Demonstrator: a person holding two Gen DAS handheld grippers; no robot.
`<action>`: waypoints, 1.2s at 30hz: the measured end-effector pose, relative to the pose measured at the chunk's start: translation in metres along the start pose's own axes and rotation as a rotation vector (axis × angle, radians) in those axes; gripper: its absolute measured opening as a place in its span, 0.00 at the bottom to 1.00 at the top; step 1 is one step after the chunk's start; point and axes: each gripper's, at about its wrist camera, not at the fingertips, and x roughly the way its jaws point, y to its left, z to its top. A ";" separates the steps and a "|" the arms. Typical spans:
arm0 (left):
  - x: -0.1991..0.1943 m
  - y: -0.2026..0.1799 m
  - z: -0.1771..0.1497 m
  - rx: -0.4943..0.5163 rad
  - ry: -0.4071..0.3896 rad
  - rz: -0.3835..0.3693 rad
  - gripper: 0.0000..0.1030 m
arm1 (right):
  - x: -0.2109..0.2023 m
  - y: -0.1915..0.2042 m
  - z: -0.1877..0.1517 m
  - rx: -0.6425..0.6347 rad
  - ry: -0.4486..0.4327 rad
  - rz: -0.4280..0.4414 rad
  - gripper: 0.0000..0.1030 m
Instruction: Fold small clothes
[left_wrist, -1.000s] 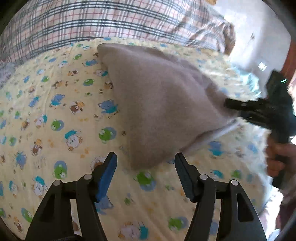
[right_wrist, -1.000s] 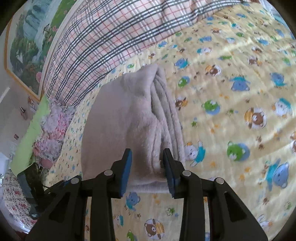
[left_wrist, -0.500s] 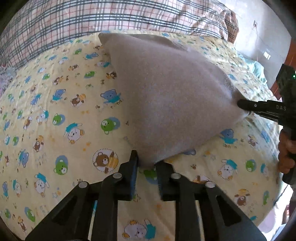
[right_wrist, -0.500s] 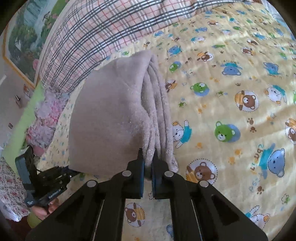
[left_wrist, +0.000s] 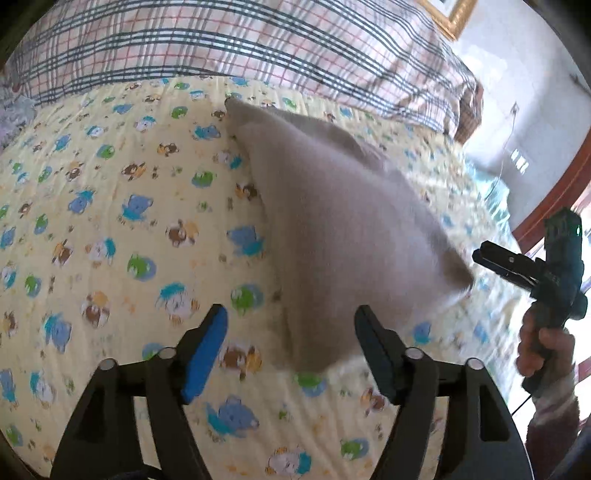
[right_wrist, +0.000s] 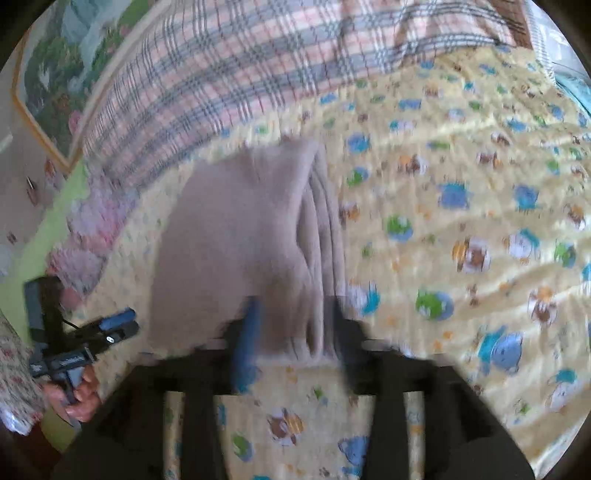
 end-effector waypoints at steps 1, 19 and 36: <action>0.002 0.002 0.006 -0.012 0.001 -0.009 0.73 | -0.002 0.000 0.005 0.005 -0.019 0.002 0.68; 0.102 0.034 0.092 -0.184 0.134 -0.191 0.82 | 0.099 -0.013 0.079 0.085 0.102 0.149 0.77; 0.115 0.008 0.090 -0.098 0.063 -0.164 0.41 | 0.111 -0.019 0.055 0.105 0.133 0.265 0.31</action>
